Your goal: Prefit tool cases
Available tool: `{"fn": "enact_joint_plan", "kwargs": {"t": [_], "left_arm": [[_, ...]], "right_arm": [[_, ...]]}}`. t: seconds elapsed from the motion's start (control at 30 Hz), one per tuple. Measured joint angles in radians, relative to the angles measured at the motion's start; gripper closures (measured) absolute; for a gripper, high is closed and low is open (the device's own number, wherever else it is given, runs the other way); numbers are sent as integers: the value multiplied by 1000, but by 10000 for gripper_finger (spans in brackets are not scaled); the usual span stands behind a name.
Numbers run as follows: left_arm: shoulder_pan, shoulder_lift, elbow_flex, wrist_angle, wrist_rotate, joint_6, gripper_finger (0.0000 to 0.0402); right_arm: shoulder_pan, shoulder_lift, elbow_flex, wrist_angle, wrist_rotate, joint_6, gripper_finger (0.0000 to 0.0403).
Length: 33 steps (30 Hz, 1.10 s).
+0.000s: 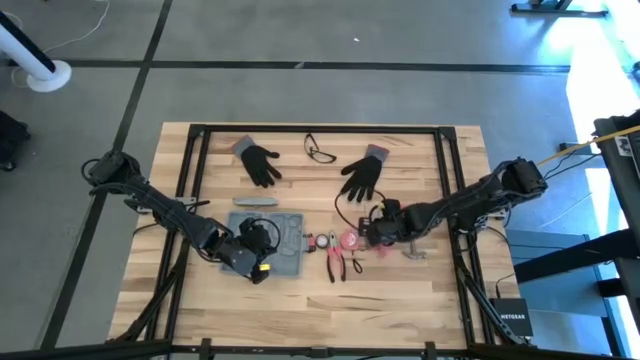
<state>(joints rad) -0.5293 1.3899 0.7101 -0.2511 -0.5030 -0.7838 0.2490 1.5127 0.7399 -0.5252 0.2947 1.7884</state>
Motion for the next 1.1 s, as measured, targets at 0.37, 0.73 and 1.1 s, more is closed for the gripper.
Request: {"fn": "enact_joint_plan", "kwargs": {"t": [0.37, 0.73, 1.1], "left_arm": [[-1, 0, 0, 0, 0, -20, 401], [0, 0, 0, 0, 0, -20, 401], [0, 0, 0, 0, 0, -54, 401]], "right_arm": [[-97, 0, 0, 3, -17, -125, 402], [-250, 12, 2, 128, -33, -335, 402], [-385, 19, 2, 160, -80, -490, 403]]}}
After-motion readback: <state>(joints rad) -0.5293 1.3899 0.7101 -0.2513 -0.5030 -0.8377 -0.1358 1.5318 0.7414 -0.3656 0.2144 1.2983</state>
